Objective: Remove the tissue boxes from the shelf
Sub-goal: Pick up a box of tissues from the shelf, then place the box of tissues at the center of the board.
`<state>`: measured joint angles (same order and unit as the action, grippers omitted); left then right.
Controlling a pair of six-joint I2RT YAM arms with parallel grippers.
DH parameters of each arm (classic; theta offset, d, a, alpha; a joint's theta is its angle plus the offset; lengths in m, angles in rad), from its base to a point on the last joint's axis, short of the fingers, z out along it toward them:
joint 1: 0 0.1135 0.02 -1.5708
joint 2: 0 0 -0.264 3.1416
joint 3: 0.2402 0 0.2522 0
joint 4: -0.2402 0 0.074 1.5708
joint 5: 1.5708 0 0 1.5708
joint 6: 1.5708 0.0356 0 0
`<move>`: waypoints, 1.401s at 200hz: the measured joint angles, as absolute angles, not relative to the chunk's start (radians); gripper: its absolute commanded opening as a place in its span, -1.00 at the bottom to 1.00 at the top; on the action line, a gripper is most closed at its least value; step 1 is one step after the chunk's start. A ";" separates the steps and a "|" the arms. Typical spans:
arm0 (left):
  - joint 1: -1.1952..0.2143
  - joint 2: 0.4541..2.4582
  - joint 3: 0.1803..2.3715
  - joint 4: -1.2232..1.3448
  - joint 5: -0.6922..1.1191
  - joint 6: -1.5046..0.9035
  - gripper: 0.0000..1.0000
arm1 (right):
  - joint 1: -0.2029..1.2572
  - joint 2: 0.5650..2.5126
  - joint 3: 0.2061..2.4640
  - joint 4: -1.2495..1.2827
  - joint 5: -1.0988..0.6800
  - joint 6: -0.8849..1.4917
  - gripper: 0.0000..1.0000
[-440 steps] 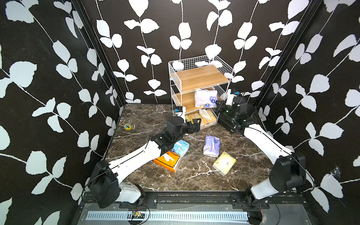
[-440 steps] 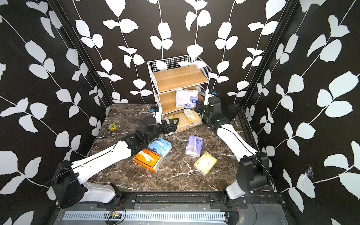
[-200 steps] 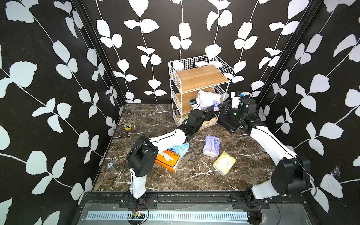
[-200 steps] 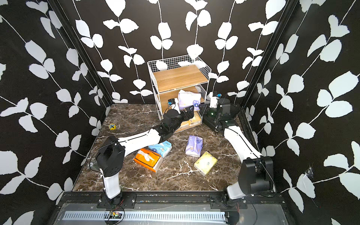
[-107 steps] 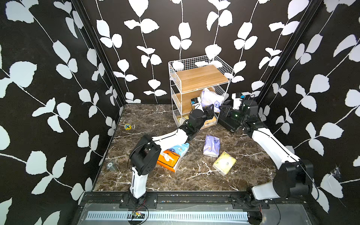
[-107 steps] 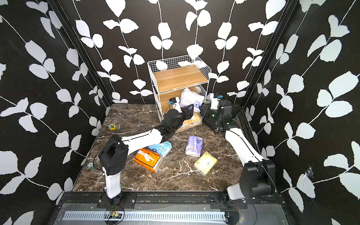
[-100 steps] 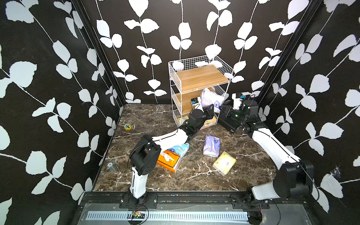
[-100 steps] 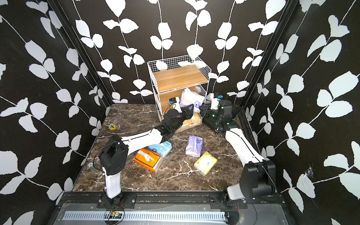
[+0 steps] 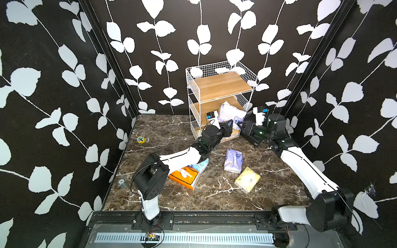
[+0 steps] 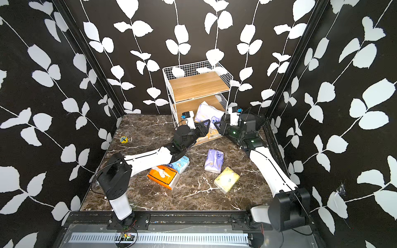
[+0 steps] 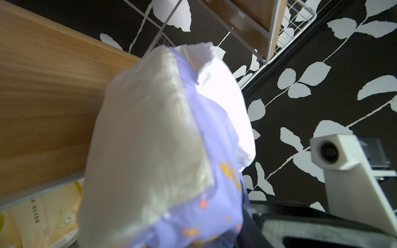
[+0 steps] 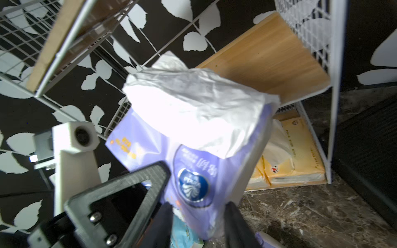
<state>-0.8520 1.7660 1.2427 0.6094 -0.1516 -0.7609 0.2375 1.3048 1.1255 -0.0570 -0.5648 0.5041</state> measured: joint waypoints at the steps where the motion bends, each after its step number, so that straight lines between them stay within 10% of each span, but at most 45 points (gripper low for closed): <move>1: -0.852 1.764 1.240 0.606 -0.150 -0.760 -0.07 | 0.238 1.303 1.125 -0.057 -0.565 0.505 0.31; 168: -1.054 1.465 0.613 0.245 -0.160 -0.692 0.01 | 0.253 0.987 0.836 -0.208 -0.377 0.437 0.39; 224: -1.098 1.596 0.773 0.157 -0.235 -0.697 0.97 | 0.255 0.966 0.834 -0.217 -0.375 0.432 0.45; 280: -1.119 1.479 0.833 -0.081 -0.385 -0.651 0.97 | 0.255 0.959 0.834 -0.231 -0.378 0.421 0.46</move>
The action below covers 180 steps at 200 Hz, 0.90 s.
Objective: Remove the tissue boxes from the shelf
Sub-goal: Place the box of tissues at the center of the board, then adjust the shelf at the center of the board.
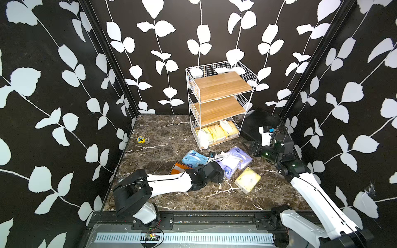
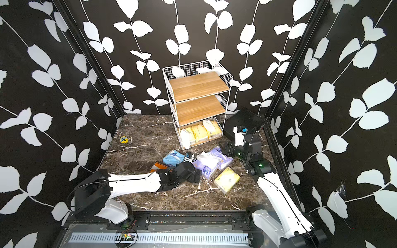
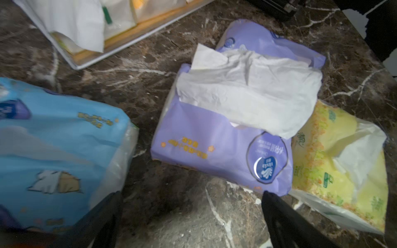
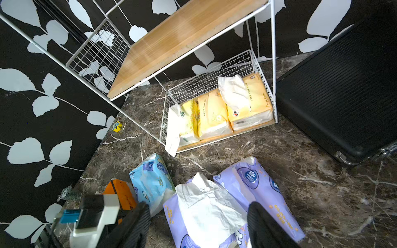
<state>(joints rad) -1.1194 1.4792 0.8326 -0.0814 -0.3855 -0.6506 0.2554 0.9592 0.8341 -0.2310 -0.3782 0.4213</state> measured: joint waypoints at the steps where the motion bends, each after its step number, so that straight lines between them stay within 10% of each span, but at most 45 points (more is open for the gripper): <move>1: -1.119 1.475 0.836 -0.088 -0.389 -0.648 0.97 | 0.255 0.959 0.834 -0.231 -0.378 0.421 0.46; 180: -0.722 1.534 1.221 -0.075 -0.353 -0.433 0.98 | 0.421 1.212 0.731 0.015 -0.378 0.515 0.41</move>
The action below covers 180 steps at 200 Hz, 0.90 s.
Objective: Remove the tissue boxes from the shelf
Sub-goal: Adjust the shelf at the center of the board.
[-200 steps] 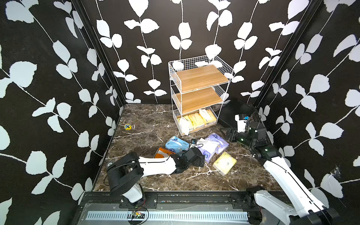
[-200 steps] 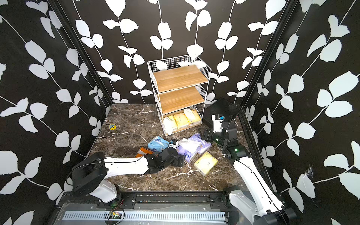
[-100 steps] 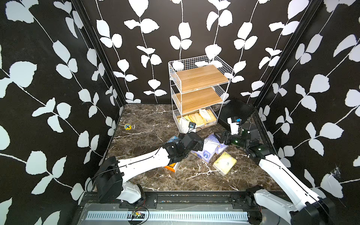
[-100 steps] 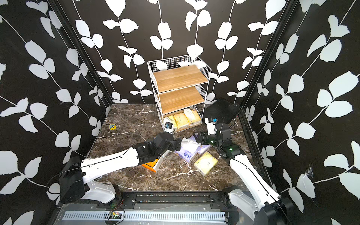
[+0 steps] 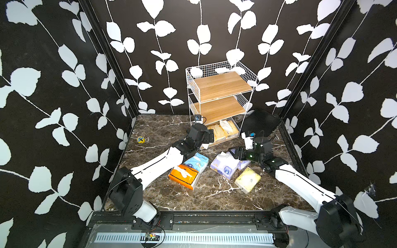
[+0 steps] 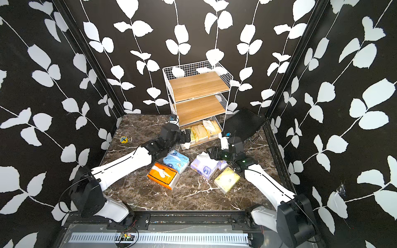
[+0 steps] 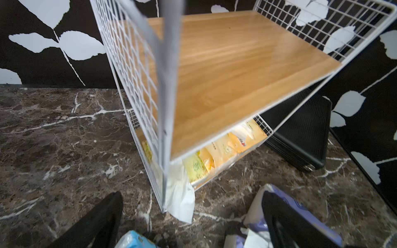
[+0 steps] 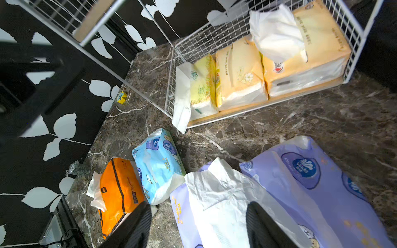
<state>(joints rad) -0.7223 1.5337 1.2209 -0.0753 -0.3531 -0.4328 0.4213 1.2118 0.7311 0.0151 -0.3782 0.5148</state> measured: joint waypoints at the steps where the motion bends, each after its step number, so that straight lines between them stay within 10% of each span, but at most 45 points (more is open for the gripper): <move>1: -0.717 1.538 1.224 -0.075 -0.351 -0.433 0.98 | 0.423 1.215 0.731 0.018 -0.378 0.516 0.41; 180: -0.535 1.487 1.324 -0.278 -0.144 -0.365 0.98 | 0.492 1.493 0.863 0.178 -0.321 0.560 0.41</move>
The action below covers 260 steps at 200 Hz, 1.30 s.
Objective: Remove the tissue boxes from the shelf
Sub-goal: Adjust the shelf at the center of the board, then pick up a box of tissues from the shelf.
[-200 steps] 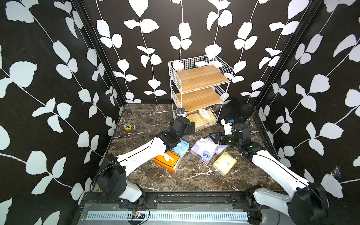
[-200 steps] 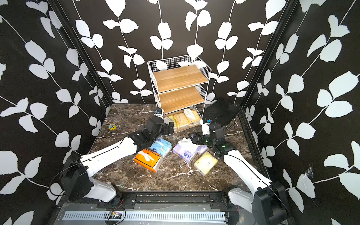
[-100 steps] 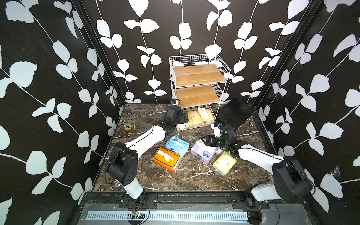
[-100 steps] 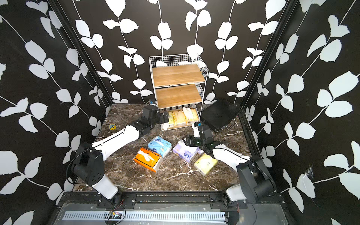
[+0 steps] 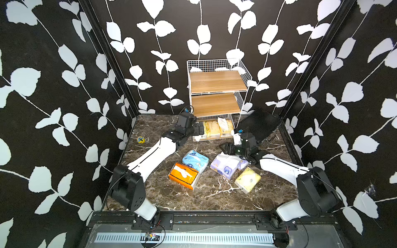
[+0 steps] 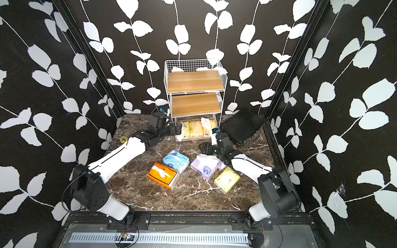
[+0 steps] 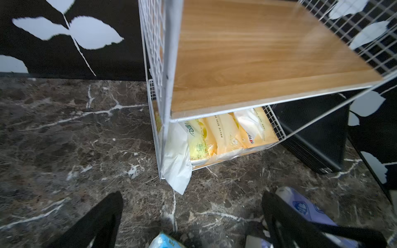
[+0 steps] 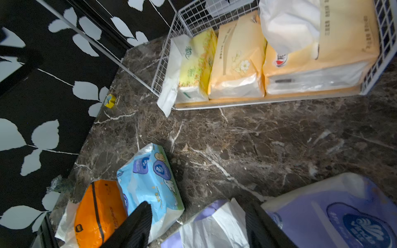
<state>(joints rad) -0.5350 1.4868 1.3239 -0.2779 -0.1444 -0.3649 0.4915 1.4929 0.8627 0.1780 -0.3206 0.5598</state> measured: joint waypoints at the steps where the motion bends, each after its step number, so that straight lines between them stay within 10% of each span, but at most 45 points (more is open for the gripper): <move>1: -0.535 1.483 1.324 -0.280 -0.144 -0.364 0.98 | 0.492 1.493 0.864 0.179 -0.321 0.562 0.41; 33: -0.535 1.317 1.324 -0.321 -0.104 -0.286 0.98 | 0.492 1.493 0.875 0.236 -0.297 0.612 0.55; 52: -0.535 1.258 1.322 -0.340 -0.086 -0.236 0.98 | 0.495 1.512 0.904 0.250 -0.262 0.653 0.99; 134: -0.472 1.029 1.028 -0.308 -0.010 0.005 0.98 | 0.559 1.759 1.049 0.296 -0.112 0.793 0.84; 260: -0.191 1.174 1.163 -0.240 0.213 -0.101 0.98 | 0.680 2.000 1.363 0.189 -0.020 0.779 0.57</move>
<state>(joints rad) -0.1913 1.1736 1.1625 -0.2398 0.2127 -0.1009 0.6800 1.9999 1.3628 0.1886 -0.0200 0.7792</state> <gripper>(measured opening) 0.989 0.798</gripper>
